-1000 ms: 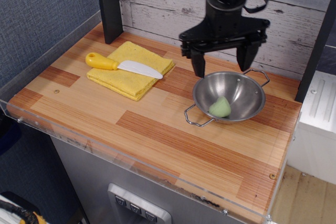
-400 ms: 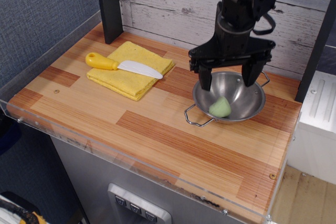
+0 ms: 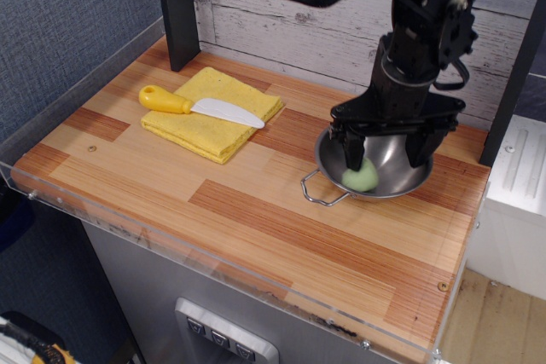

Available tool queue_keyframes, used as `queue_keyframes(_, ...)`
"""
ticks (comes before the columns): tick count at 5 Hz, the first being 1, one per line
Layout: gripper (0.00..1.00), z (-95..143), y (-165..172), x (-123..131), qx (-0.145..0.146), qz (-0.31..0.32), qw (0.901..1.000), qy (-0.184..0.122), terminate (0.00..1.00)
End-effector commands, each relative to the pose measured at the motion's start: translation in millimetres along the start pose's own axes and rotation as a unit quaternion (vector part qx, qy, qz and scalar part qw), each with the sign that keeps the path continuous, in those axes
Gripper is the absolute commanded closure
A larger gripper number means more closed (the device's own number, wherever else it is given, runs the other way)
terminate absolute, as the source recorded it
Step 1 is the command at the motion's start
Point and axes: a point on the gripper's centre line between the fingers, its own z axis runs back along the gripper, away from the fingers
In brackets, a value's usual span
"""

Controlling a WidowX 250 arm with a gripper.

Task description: Place the broccoli at the front left corner of the table

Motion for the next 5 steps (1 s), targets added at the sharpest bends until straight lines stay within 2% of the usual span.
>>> queue_keyframes(1,1.0,4.2,-6.2,-0.3,-0.007,-0.006,0.9999,-0.007,0.0)
queue_keyframes(3,1.0,10.0,-4.3,-0.7,-0.012,0.001,0.9999,-0.012,0.0)
queue_keyframes(5,1.0,39.1,-0.7,16.4,-0.034,0.019,0.9988,-0.028,0.0)
